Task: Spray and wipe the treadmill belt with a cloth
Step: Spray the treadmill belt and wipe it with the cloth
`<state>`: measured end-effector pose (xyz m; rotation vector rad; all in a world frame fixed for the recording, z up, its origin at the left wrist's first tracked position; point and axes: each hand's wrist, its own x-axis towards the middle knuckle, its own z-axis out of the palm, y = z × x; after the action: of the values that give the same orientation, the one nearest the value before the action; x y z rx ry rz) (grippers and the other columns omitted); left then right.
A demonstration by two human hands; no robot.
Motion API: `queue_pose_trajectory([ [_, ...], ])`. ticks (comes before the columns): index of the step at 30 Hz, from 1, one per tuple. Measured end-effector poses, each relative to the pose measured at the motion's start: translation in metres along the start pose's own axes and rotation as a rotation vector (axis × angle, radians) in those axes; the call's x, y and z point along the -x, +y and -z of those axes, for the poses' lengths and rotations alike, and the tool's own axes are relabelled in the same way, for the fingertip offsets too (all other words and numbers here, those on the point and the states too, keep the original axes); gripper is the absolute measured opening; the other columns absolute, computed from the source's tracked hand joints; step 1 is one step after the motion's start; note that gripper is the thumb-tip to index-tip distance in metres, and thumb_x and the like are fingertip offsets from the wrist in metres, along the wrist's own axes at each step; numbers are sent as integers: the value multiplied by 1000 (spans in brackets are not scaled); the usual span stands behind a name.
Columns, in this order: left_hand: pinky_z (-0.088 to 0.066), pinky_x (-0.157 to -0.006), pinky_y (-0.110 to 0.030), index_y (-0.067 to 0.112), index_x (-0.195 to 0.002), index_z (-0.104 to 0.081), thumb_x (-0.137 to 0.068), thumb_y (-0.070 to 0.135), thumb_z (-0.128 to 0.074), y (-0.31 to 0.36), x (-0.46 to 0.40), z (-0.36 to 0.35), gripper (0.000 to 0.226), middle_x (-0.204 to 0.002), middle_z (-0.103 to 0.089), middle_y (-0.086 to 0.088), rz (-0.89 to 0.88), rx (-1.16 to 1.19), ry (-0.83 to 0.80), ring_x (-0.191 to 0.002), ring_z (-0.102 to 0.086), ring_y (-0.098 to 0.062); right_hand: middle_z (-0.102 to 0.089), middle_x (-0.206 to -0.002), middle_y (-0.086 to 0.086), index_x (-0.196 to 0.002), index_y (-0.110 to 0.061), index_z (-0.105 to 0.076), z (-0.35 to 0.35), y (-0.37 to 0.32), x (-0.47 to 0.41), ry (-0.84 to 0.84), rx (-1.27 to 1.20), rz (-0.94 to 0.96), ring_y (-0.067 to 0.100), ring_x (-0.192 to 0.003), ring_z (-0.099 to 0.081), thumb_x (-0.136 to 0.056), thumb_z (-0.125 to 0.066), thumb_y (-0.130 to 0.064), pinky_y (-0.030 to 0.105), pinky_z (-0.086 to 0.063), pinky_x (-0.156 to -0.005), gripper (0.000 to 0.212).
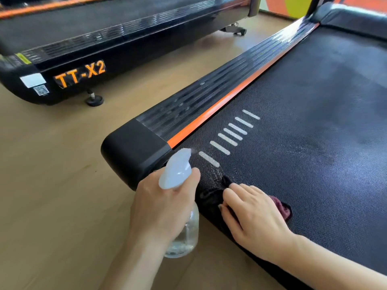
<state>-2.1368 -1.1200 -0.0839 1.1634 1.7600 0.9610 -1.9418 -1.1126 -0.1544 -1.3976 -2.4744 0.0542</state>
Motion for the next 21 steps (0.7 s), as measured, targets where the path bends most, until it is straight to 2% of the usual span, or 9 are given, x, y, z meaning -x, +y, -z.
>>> queue_pose_trajectory([
  [4,-38,-59,-37,20,-57,-37,-89,42,-68,8,-11,-3,50,-50,-35,6,-32,16,-21,-54,-37,-20,-39,-78,-8,-79,-21,-39,0,-2,5,1,-3,-11,17,-68,-41,-97,-50,-28,35,-41,-63,22],
  [8,-39,-62,-39,16,-56,-39,-89,38,-67,22,-28,-8,49,-48,-36,6,35,-41,-104,-58,-37,-22,-39,-78,-8,-79,-22,-38,3,0,4,-7,-20,20,17,-68,-40,-97,-52,-28,34,-42,-62,23],
  [11,-35,-61,-36,23,-54,-43,-93,35,-64,39,-40,-10,46,-50,-36,6,-3,-159,-213,-60,-36,-19,-43,-80,-6,-81,-21,-42,5,5,-5,-25,-18,87,19,-69,-43,-98,-50,-29,35,-42,-63,21],
  [13,-34,-59,-29,33,-55,-53,-94,37,-64,50,-48,-9,41,-47,-35,9,-14,-184,-270,-54,-36,-13,-44,-82,-5,-83,-21,-43,3,16,-26,-40,-36,113,19,-71,-44,-100,-47,-30,35,-42,-65,20],
  [14,-33,-56,-24,33,-61,-53,-95,37,-63,55,-55,-9,35,-45,-35,11,-19,-180,-290,-51,-36,-10,-45,-82,-5,-83,-20,-43,-1,26,-43,-39,-55,99,19,-72,-45,-100,-46,-30,35,-42,-67,20],
  [16,-34,-55,-22,24,-83,-48,-94,38,-63,65,-69,-6,23,-48,-39,12,-18,-164,-316,-49,-38,-8,-47,-83,-3,-85,-19,-44,-10,54,-84,0,-63,59,20,-72,-48,-100,-45,-30,37,-43,-68,19],
  [18,-39,-60,-26,7,-84,-53,-92,42,-65,73,-87,-8,38,-62,-50,-2,9,-167,-299,-54,-42,-8,-51,-83,0,-87,-16,-46,-19,96,-130,37,-37,4,23,-72,-52,-100,-44,-29,37,-42,-68,18],
  [19,-40,-61,-25,1,-92,-57,-91,44,-65,76,-97,-8,44,-70,-53,-8,23,-193,-274,-56,-44,-7,-53,-84,3,-88,-15,-47,-22,117,-152,46,-10,-44,26,-74,-54,-100,-44,-28,38,-42,-69,18],
  [21,-41,-55,-19,-1,-95,-59,-90,46,-68,82,-115,-6,49,-74,-54,-5,54,-219,-250,-57,-44,-9,-59,-87,6,-91,-13,-49,-26,148,-186,68,41,-215,30,-79,-59,-100,-45,-27,40,-43,-72,16],
])
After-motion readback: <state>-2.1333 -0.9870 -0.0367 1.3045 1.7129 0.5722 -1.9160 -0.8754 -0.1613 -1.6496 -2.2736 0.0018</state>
